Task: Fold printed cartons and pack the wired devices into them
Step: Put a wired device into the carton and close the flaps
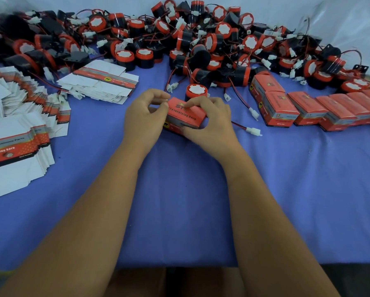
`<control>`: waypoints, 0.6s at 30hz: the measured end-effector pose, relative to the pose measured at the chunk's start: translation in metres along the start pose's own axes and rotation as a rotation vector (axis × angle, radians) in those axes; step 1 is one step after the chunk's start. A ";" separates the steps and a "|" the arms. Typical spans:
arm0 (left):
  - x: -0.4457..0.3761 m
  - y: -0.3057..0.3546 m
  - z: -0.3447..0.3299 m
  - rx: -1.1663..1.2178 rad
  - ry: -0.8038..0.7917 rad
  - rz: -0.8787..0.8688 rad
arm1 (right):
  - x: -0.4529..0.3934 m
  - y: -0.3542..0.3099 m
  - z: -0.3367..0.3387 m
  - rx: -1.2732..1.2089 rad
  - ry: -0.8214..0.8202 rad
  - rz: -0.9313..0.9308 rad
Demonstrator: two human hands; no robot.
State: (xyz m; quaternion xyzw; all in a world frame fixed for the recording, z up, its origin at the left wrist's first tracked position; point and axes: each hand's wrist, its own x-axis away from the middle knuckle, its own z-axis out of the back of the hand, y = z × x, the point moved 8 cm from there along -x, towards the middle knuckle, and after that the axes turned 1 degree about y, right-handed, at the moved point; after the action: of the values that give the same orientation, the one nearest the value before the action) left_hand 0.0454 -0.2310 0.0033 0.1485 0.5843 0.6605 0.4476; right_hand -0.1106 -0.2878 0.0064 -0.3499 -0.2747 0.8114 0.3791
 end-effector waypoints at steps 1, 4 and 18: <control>0.001 0.001 -0.001 0.035 -0.009 -0.001 | 0.000 -0.002 0.003 0.006 0.032 0.014; 0.004 0.002 -0.005 0.102 -0.045 0.021 | -0.001 -0.003 0.026 -0.067 0.201 0.001; 0.043 0.066 -0.128 -0.417 -0.524 -0.389 | 0.028 0.098 0.153 0.206 0.680 -0.475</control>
State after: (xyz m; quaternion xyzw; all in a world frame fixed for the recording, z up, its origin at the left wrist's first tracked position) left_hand -0.0983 -0.2746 0.0140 0.1043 0.3206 0.6077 0.7191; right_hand -0.2840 -0.3475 0.0189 -0.4850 -0.1247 0.5629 0.6575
